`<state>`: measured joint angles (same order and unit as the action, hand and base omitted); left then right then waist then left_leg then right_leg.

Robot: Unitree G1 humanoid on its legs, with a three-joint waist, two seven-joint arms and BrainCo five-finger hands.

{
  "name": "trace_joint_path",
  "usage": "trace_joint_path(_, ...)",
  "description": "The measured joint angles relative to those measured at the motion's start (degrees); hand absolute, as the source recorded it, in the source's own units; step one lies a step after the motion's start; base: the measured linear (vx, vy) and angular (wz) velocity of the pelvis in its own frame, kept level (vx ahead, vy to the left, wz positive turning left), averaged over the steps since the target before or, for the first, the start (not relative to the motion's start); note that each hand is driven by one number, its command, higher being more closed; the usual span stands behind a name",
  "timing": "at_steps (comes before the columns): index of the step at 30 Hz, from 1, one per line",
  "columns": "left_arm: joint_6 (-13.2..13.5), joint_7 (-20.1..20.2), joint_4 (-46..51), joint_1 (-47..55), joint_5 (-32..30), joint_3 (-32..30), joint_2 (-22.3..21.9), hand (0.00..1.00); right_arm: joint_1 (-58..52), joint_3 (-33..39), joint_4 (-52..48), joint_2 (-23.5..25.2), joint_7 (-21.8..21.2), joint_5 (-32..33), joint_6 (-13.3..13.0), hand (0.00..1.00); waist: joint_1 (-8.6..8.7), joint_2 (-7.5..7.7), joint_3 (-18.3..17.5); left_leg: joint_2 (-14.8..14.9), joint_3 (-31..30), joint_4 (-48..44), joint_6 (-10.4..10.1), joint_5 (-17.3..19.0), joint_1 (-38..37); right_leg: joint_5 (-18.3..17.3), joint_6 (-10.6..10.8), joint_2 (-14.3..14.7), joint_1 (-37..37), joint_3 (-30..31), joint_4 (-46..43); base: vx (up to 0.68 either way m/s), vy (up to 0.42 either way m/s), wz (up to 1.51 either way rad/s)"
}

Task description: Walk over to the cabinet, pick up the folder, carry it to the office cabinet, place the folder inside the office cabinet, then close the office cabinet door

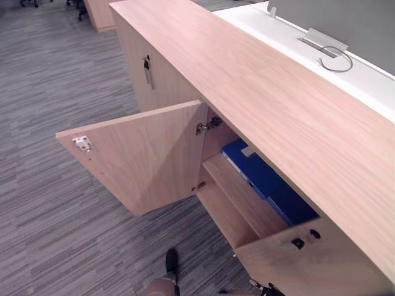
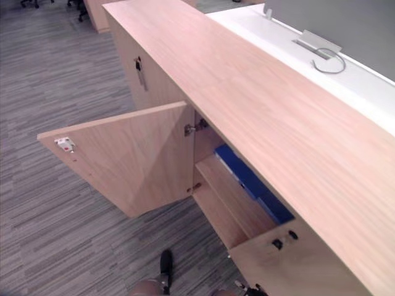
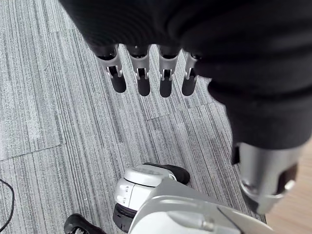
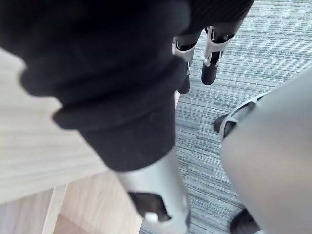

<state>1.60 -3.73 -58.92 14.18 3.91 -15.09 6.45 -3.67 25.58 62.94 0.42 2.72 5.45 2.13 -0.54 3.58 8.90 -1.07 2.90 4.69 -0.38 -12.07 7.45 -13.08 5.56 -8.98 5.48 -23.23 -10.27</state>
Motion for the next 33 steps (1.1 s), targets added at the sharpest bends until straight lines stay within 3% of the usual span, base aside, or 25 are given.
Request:
trace_joint_path(4,0.19,-0.05,1.58,-0.61,0.66,0.1,0.52,0.0,2.62,0.1,0.47,0.2,-0.01,0.01,-0.02,0.0,-0.38,0.86,0.73,-0.44,3.14,-8.69,1.68,2.02,4.48,0.85,0.07,-1.16,-0.73,-1.88,-4.08,0.09,0.009,0.38)
trace_joint_path(6,0.43,-0.15,1.58,-0.33,0.9,-0.31,0.31,0.0,2.96,0.11,-0.04,0.16,-0.03,0.03,-0.11,0.0,-0.75,0.55,0.55,0.37,2.15,-9.79,0.85,2.69,4.49,1.17,-0.74,-0.79,-0.88,-1.89,-3.56,-0.07,-0.011,0.05)
trace_joint_path(7,0.49,-0.31,1.57,-0.36,0.93,-0.61,0.32,0.0,2.99,0.25,-0.31,-0.28,0.01,0.03,-0.16,0.0,-0.83,0.99,0.04,0.61,2.24,-9.46,-0.21,4.89,4.43,0.53,-0.73,-0.92,-0.5,-1.91,-2.41,-0.11,-0.051,-0.08)
trace_joint_path(8,0.4,-0.36,1.27,-0.99,0.93,-1.79,0.13,0.0,3.38,0.48,-0.29,-0.57,0.05,0.03,-0.49,0.0,-0.95,1.26,0.84,1.26,3.93,-12.8,1.01,7.78,5.91,0.12,-1.02,-1.31,-0.48,-2.11,-1.42,-0.12,-0.029,-0.21)
trace_joint_path(9,0.21,-0.39,1.19,-1.05,0.98,-3.18,-0.15,0.0,3.59,1.22,-0.23,-0.89,0.08,0.02,-0.79,0.0,-0.78,0.91,1.28,2.83,5.24,-20.62,1.01,12.7,8.47,0.6,-1.0,-2.23,-0.77,-2.93,-1.75,-0.1,-0.005,-0.25)
trace_joint_path(10,-0.02,-0.43,1.03,-0.48,1.11,-4.65,-0.31,0.0,3.01,2.38,-0.22,-1.44,0.23,0.01,-0.79,0.0,-0.57,1.84,1.58,5.3,5.78,-29.31,0.4,16.3,9.98,0.93,-0.44,-3.92,-0.67,-2.91,-2.21,-0.03,0.069,-0.19)
trace_joint_path(11,-0.02,-0.44,1.01,-0.18,1.13,-5.15,-0.48,0.0,2.16,2.39,-0.25,-1.85,0.26,0.02,-0.82,0.0,-0.5,1.71,1.34,7.01,5.53,-32.16,0.06,17.38,10.14,1.1,-0.14,-4.62,-0.66,-2.85,-2.25,0.05,0.156,-0.02)
trace_joint_path(12,0.03,-0.44,0.96,0.16,1.16,-6.04,-0.94,0.0,0.44,2.38,-0.14,-2.89,0.28,0.03,-0.8,0.0,0.03,0.74,0.67,10.82,2.79,-34.11,-1.66,18.21,10.2,1.59,0.72,-5.44,-0.96,-3.03,-2.31,0.11,0.291,0.17)
trace_joint_path(13,0.15,-0.47,0.93,0.17,1.26,-7.22,-1.27,0.0,-0.3,2.39,0.46,-4.17,0.31,0.03,-0.7,0.0,0.68,-0.29,0.18,14.74,-0.92,-32.75,-2.62,17.97,10.29,1.88,1.24,-6.25,-2.17,-3.17,-3.49,0.13,0.33,0.27)
trace_joint_path(14,0.16,-0.47,0.92,0.15,1.34,-7.83,-1.32,0.0,-0.25,2.4,0.84,-4.62,0.33,0.03,-0.59,0.0,1.07,-0.59,0.13,16.47,-2.55,-30.92,-3.58,17.27,10.31,2.01,1.47,-6.77,-3.27,-3.13,-4.52,0.15,0.446,0.35)
trace_joint_path(15,0.18,-0.51,0.98,0.15,1.42,-9.28,-1.4,0.0,-0.14,2.85,0.96,-5.25,0.37,0.03,-0.2,0.0,1.27,-0.91,0.02,18.88,-4.92,-22.65,-4.05,12.18,8.98,2.33,2.05,-8.54,-5.61,-3.29,-6.63,0.16,0.546,0.33)
trace_joint_path(16,0.19,-0.89,1.0,0.22,1.68,-10.65,-1.99,0.0,0.05,4.93,0.9,-5.89,0.4,0.03,0.06,0.0,1.0,-1.73,0.02,19.8,-6.61,-13.69,-2.57,1.98,5.58,2.66,3.1,-10.66,-6.89,-3.3,-8.52,0.14,0.574,0.31)
trace_joint_path(19,0.08,-1.83,2.62,-0.86,2.32,-11.7,-3.17,0.0,0.6,6.79,-0.54,-4.76,0.43,0.01,0.08,0.0,0.7,-0.94,0.67,13.2,-6.71,-13.54,-11.63,8.03,4.37,4.31,5.0,-18.23,-8.38,-3.22,-11.45,0.02,0.559,0.37)
trace_joint_path(20,0.07,-2.12,3.39,-0.96,2.38,-11.86,-3.29,0.0,0.97,6.7,-1.11,-4.09,0.37,0.01,0.08,0.0,0.58,-0.97,0.69,12.52,-6.47,-14.57,-13.28,9.72,4.15,4.81,4.81,-18.95,-8.32,-3.33,-11.56,-0.05,0.367,-0.19)
trace_joint_path(21,0.1,-2.46,4.38,-1.65,2.38,-11.9,-2.79,0.0,1.97,6.29,-2.22,-2.22,0.22,0.0,0.09,0.0,0.25,-0.06,1.08,11.24,-4.74,-17.37,-14.01,13.01,3.68,6.9,6.68,-21.08,-8.29,-2.32,-12.23,-0.08,0.279,-0.64)
trace_joint_path(22,0.19,-2.58,4.92,-2.43,2.37,-11.63,-2.59,0.0,1.89,6.13,-4.14,-0.61,1.12,-0.64,-0.39,0.0,-0.13,-0.75,1.53,11.4,-2.56,-22.1,-13.33,16.15,3.79,9.26,6.38,-21.58,-8.47,-1.1,-12.17,-0.09,0.264,-0.82)
trace_joint_path(25,0.79,-2.62,5.5,-2.47,1.78,-8.64,-2.13,0.0,-0.24,6.13,-7.3,-0.7,1.16,-0.41,0.02,0.0,-0.07,-1.8,1.46,12.5,0.71,-31.55,-11.54,23.16,5.42,11.75,6.32,-21.56,-8.83,1.32,-11.38,-0.15,0.258,-0.93)
trace_joint_path(27,1.01,-2.36,5.1,-4.29,0.68,-4.76,-1.28,0.0,-0.98,6.02,-7.99,-0.45,1.48,1.12,0.15,0.0,-0.04,-2.45,2.29,13.84,3.29,-34.63,-10.62,24.59,6.88,17.09,1.62,-20.21,-12.27,2.28,-10.02,-0.15,0.241,-0.76)
trace_joint_path(28,1.01,-2.32,5.01,-4.78,0.57,-4.23,-1.19,0.0,-1.04,5.94,-8.19,-0.22,1.69,2.15,0.15,0.0,0.01,-2.62,2.54,14.07,3.59,-34.78,-10.31,24.49,7.48,19.53,0.3,-19.59,-13.05,2.16,-8.82,-0.13,0.233,-0.55)
trace_joint_path(30,0.78,-1.95,3.7,-6.46,0.4,-3.51,-1.23,0.0,-1.18,5.77,-8.33,-0.42,2.06,4.17,0.04,0.0,0.06,-3.12,3.4,13.1,6.5,-33.55,-7.24,22.91,7.8,33.92,-0.58,-18.58,-13.15,1.57,1.8,-0.15,0.248,-0.63)
trace_joint_path(31,0.71,-1.95,3.71,-6.46,0.4,-3.55,-1.04,0.0,-1.17,5.74,-8.23,-0.71,2.06,4.67,0.03,0.0,0.06,-3.59,3.58,13.4,8.07,-32.58,-5.49,22.65,7.72,37.39,-1.47,-18.22,-12.56,1.56,5.11,-0.14,0.178,-0.48)
trace_joint_path(32,0.62,-2.0,3.85,-6.78,0.41,-3.85,-0.78,0.0,-1.12,5.66,-8.15,-0.7,2.0,4.75,0.13,0.0,0.61,-4.55,4.13,13.47,9.02,-31.95,-4.42,22.08,7.49,32.69,0.02,-17.7,-12.81,1.48,0.17,-0.14,0.146,-0.21)
trace_joint_path(33,0.67,-2.03,5.06,-6.55,0.43,-4.23,-0.15,0.0,-1.49,5.97,-8.0,-0.27,2.0,5.75,-0.07,0.0,0.8,-5.12,4.32,13.21,9.85,-30.58,-3.42,21.21,6.18,21.91,-1.14,-16.81,-13.16,1.3,-11.04,-0.14,0.169,-0.29)
